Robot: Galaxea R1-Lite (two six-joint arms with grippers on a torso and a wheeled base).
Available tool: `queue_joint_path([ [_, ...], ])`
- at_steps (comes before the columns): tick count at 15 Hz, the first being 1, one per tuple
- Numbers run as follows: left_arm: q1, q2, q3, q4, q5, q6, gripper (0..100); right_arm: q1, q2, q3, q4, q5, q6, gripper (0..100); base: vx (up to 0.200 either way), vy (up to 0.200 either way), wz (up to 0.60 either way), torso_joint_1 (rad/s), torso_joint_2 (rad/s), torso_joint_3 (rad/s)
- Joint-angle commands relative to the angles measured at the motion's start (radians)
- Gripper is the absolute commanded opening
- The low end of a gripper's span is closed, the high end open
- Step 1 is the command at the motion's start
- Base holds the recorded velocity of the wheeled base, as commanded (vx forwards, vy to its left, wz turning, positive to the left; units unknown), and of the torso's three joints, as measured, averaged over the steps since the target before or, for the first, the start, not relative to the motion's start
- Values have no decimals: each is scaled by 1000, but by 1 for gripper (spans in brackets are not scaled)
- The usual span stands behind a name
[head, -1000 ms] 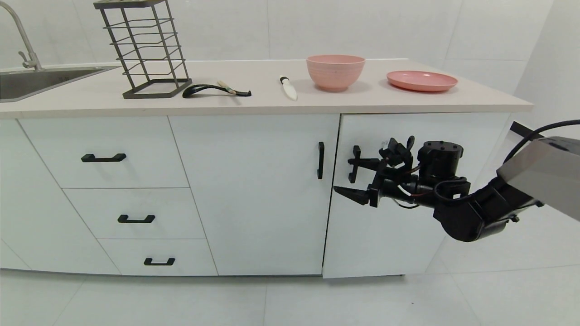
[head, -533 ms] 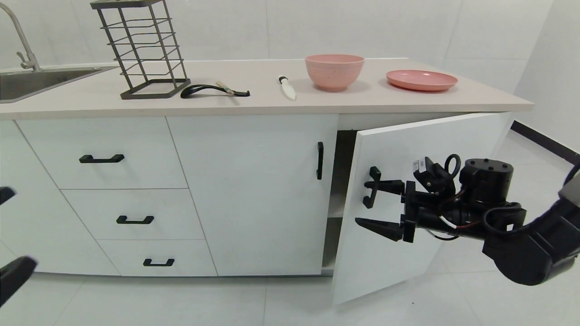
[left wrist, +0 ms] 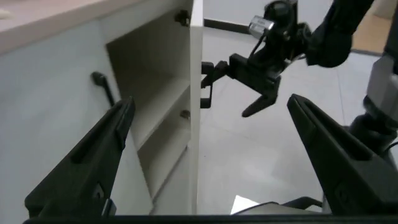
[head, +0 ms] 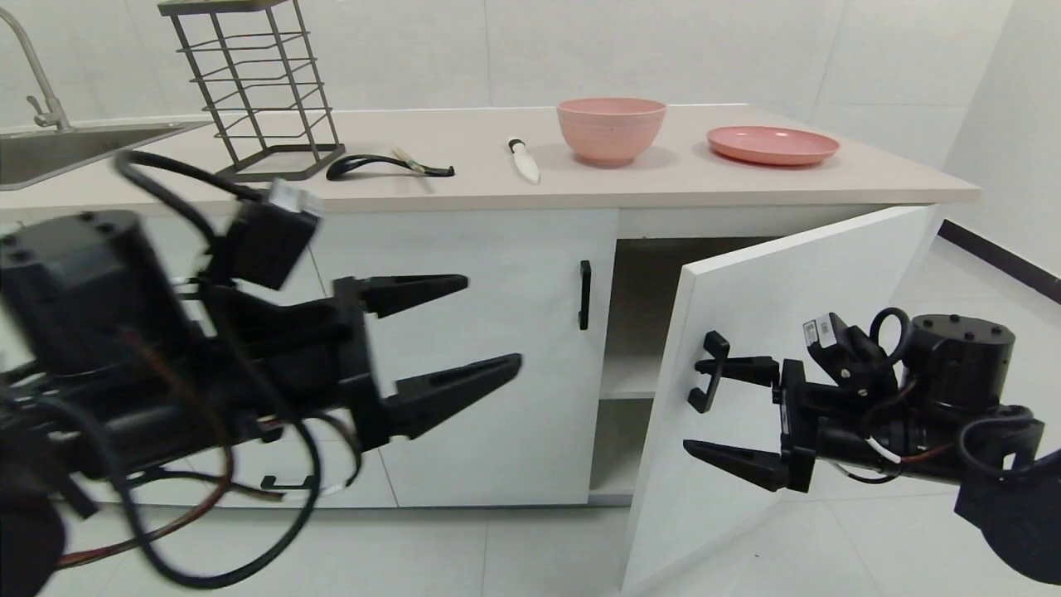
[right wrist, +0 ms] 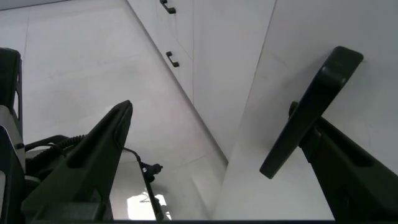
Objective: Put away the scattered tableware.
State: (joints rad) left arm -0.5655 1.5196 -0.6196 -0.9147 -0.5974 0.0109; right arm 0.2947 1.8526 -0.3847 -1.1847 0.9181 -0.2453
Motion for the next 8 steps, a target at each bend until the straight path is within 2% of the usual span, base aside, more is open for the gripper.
queue_joint_path([
  [1, -106, 554, -269, -242, -58, 78, 100, 3, -18, 12, -21, 12, -2, 100, 0, 0, 0, 0, 0, 0],
  [2, -117, 613, -333, -273, -59, 78, 100, 1, -12, 15, -56, 12, 0, 100, 0, 0, 0, 0, 0, 0],
  [4, -143, 672, -427, -268, -59, 77, 100, 3, 8, 30, -87, 12, 1, 100, 0, 0, 0, 0, 0, 0],
  [7, -198, 806, -687, -254, -58, 74, 100, 3, 16, 32, -95, 12, 1, 100, 0, 0, 0, 0, 0, 0],
  [8, -201, 812, -698, -251, -56, 74, 100, 3, 16, 32, -95, 12, 1, 100, 0, 0, 0, 0, 0, 0],
])
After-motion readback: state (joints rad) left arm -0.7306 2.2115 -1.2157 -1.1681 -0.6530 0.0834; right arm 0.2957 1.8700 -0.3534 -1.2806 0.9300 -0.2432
